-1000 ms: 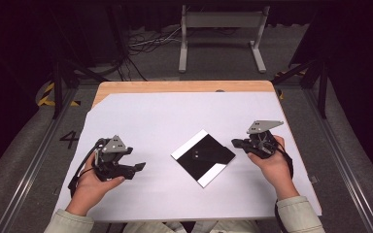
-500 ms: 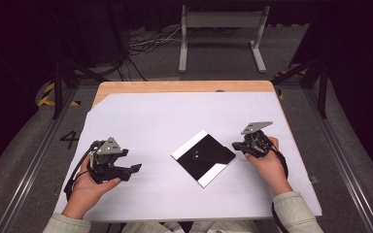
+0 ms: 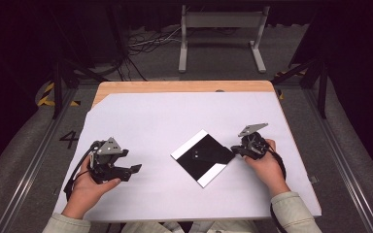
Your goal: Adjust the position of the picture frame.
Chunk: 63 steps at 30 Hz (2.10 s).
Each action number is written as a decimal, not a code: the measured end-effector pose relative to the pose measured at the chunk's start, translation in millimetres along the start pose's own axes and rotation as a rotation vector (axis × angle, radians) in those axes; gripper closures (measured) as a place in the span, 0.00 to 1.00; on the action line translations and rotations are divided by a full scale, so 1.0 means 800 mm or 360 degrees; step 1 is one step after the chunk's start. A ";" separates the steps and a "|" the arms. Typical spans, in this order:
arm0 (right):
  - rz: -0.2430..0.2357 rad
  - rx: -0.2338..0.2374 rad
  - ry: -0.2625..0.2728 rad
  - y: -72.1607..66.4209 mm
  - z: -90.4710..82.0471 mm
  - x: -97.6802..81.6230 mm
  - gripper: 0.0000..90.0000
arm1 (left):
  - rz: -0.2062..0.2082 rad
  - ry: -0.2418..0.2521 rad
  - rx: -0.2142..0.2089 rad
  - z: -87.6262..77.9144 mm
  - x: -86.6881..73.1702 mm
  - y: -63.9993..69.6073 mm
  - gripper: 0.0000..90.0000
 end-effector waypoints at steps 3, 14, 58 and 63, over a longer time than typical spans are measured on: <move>-0.0005 0.0009 -0.0005 -0.002 -0.001 0.000 1.00 | -0.0003 0.0001 -0.0001 0.000 0.000 0.000 0.33; -0.0033 0.0060 -0.0030 -0.018 -0.011 -0.006 1.00 | 0.0013 -0.0005 -0.0010 0.002 0.004 0.000 0.33; -0.0321 0.0274 -0.0061 -0.135 -0.058 -0.022 1.00 | 0.0039 -0.0025 -0.0071 0.023 0.017 -0.001 0.33; -0.0310 0.0285 -0.0059 -0.134 -0.058 -0.022 1.00 | 0.0036 -0.0024 -0.0073 0.024 0.017 -0.001 0.33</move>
Point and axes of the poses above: each handheld gripper's, and its own axes: z roughly forward along the jaws, x roughly out of its top, y roughly to its right, the point moved 3 cm from there along z, roughly forward along the jaws, and after that the axes turned 15 degrees about -x, right-handed, at the moved point
